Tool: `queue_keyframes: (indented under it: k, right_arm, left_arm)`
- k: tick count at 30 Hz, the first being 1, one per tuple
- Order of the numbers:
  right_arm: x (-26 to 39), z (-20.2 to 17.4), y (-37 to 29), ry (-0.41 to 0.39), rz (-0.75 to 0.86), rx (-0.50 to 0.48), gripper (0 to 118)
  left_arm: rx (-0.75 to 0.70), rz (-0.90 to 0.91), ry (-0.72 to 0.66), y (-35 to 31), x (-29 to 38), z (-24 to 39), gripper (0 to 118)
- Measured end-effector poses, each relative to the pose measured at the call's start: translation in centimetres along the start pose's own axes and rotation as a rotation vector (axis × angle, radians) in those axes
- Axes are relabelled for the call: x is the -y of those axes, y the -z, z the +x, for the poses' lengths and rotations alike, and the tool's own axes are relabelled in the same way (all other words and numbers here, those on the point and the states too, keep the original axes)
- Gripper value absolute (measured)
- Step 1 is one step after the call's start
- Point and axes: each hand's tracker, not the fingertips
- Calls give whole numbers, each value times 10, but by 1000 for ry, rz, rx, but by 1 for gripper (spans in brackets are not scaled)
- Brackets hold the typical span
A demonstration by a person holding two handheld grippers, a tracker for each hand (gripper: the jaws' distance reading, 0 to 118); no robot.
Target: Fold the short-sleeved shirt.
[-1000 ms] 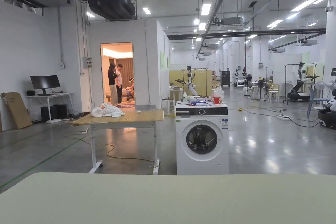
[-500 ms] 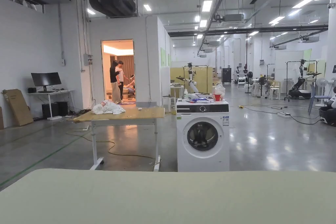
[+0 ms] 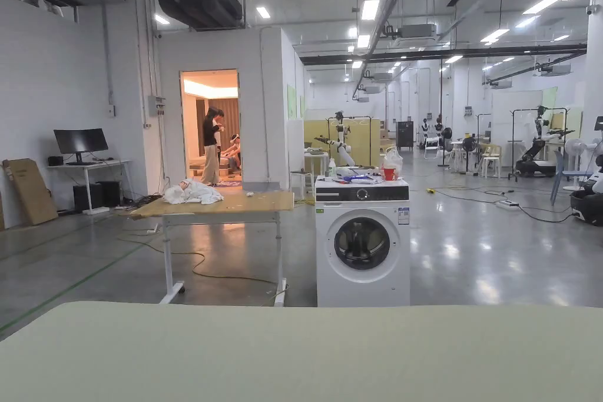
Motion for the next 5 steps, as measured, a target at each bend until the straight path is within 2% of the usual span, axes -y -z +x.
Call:
queue_keyframes:
  k: [2, 5]
  right_arm:
    - [2, 0, 2, -11, 9, -11, 118]
    - [1, 2, 4, 41, 35, 7, 118]
  left_arm:
    - [0, -3, 4, -1, 2, 0, 118]
    - [2, -9, 8, 0, 2, 0, 118]
